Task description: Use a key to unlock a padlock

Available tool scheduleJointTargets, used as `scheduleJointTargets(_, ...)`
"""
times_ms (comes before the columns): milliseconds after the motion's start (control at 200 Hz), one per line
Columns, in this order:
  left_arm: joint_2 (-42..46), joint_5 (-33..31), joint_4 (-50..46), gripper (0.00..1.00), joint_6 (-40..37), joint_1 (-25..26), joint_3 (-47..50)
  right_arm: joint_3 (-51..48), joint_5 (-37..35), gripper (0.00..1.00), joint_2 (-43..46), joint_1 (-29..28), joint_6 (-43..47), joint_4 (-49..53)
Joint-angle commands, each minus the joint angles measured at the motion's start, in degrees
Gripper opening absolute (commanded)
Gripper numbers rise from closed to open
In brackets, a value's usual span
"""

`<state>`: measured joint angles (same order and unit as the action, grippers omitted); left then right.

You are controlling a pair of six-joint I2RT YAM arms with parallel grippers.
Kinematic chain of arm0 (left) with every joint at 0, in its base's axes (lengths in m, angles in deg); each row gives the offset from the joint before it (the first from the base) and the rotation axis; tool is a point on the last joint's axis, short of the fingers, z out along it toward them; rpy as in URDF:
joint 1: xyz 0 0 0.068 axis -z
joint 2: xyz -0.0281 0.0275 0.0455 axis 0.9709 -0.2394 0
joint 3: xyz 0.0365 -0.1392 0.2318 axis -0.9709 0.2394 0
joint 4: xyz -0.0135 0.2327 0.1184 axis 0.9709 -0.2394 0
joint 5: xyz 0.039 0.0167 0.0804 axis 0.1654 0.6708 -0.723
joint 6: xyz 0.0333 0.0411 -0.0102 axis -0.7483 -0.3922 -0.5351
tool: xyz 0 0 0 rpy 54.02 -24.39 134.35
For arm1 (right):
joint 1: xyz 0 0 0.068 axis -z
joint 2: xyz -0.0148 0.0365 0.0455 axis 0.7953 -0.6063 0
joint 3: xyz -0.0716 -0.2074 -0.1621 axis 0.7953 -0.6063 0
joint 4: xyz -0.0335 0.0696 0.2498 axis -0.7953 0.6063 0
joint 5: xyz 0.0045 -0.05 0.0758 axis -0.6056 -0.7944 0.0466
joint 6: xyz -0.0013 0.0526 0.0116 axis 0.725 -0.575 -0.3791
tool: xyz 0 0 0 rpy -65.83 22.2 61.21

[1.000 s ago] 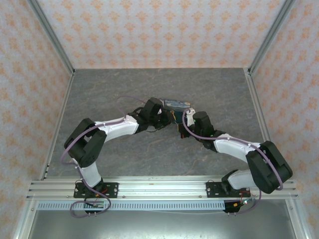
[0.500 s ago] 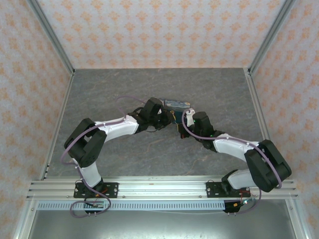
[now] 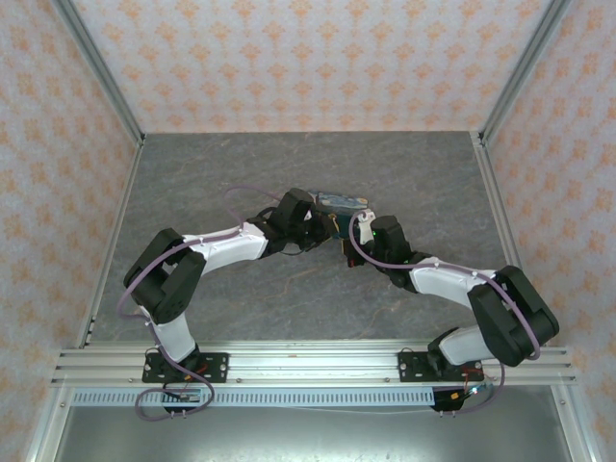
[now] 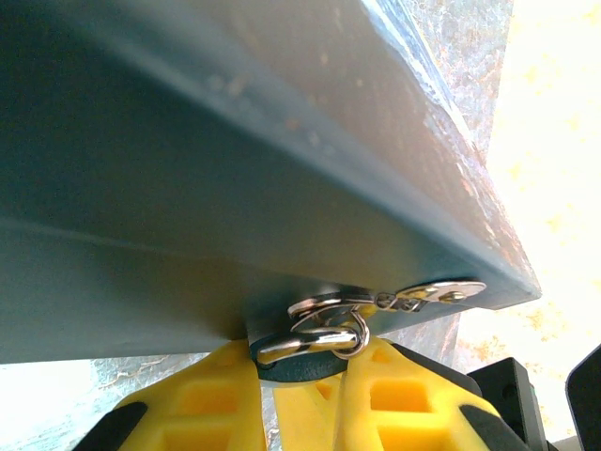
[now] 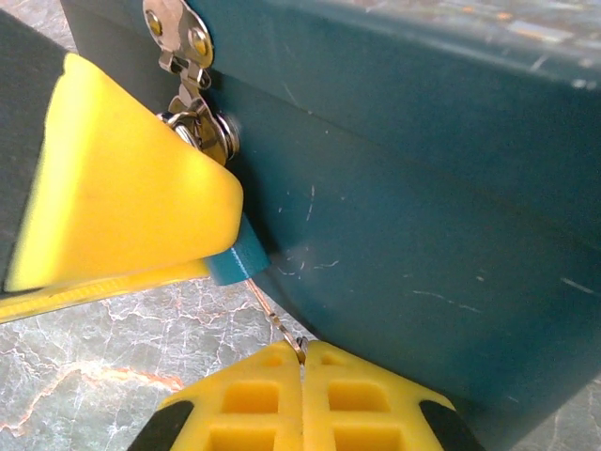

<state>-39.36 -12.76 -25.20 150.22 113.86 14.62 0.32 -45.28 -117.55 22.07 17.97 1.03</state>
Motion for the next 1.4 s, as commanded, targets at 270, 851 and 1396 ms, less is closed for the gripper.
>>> scheduleJointTargets(270,1.72,4.34,-0.12,0.18,0.12,1.22,0.46,2.85,3.61,0.00,-1.60,-0.35,-0.43,-9.47)
scheduleJointTargets(851,1.61,3.41,-2.41,0.18,-2.21,1.08,1.00,1.86,4.19,0.00,0.49,2.11,-1.01,-9.12)
scheduleJointTargets(1396,0.10,3.27,-0.72,0.19,-1.54,1.20,0.82,2.44,9.62,0.00,-0.94,2.13,-3.70,-10.02)
